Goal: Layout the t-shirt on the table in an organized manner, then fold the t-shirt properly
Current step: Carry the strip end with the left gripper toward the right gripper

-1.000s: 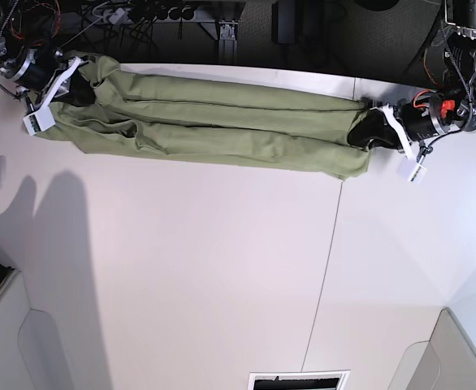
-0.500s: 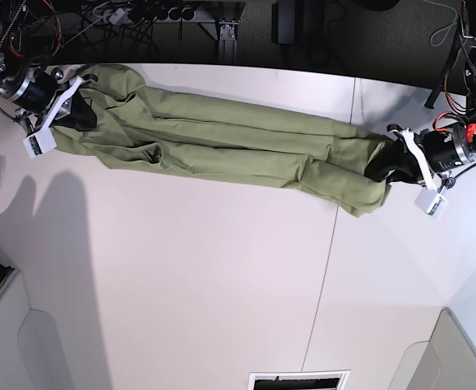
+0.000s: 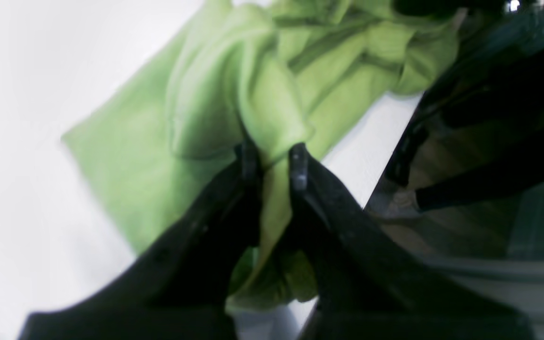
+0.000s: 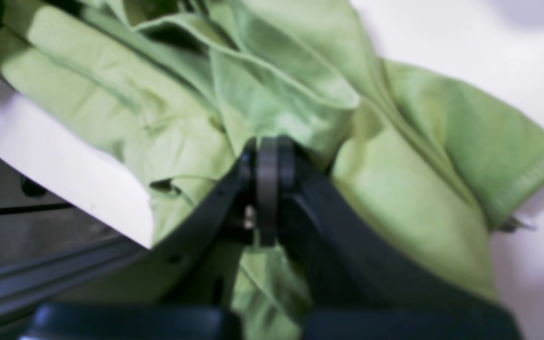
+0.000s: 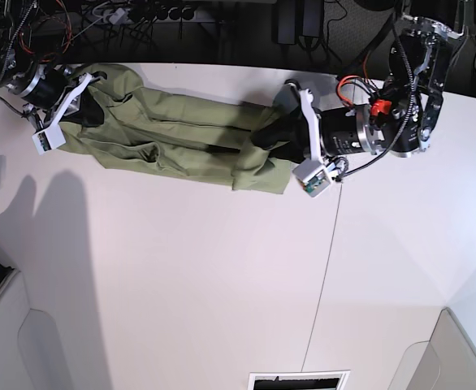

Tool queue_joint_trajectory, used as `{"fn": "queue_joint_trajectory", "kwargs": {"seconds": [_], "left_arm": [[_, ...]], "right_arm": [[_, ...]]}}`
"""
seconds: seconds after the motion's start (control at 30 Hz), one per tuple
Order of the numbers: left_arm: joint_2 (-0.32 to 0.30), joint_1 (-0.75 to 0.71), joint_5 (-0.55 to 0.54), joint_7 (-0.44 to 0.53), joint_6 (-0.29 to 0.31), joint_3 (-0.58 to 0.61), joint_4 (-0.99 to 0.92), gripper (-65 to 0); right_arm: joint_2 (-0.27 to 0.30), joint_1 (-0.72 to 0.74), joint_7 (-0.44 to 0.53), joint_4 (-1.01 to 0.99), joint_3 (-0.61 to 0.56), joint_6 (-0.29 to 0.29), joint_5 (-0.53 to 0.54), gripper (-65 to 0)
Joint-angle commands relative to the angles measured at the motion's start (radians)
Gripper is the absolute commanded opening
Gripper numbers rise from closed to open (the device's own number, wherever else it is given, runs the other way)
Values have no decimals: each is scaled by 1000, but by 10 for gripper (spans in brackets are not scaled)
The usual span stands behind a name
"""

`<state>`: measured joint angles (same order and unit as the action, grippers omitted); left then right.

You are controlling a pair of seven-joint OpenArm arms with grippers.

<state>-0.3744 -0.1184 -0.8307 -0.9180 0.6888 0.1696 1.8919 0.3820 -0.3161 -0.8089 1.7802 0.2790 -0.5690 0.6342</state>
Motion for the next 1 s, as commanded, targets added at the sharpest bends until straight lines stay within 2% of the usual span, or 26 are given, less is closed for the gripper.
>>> {"fn": "queue_joint_trajectory", "kwargs": {"seconds": [0.0,0.07,0.23,0.27,0.33,0.4,0.47,0.77,0.9,0.97], "left_arm": [[16,33,1,39,9,3,12,-650],[51,59,45,54,9,14,-9,-650],[102,88,50,60,9,51,-97,-650],[109,89,51,68,9,65,-110,-590],[117,88,77,100,9,91,-128,-425],[126,88,131,142,9,111,-130,-325],[140,95,153,169,9,116,-130,-317],[238,149,182,165,9,116,-146,-317],[238,152,232,131,9,112,-146,-319],[222,151,225,129,9,97,-146,-322]], "right_arm": [[13,5,16,13,6,-3,12,-650],[13,5,15,13,6,-3,11,-650],[14,5,5,13,6,-3,12,-650],[13,5,5,13,6,-3,12,-650],[13,5,5,13,6,-3,13,-650],[13,5,5,13,6,-3,12,-650],[13,5,4,13,6,-3,13,-650],[13,5,-2,13,6,-3,26,-650],[14,5,-2,13,7,-3,16,-650],[14,5,-2,13,6,-3,17,-650]]}}
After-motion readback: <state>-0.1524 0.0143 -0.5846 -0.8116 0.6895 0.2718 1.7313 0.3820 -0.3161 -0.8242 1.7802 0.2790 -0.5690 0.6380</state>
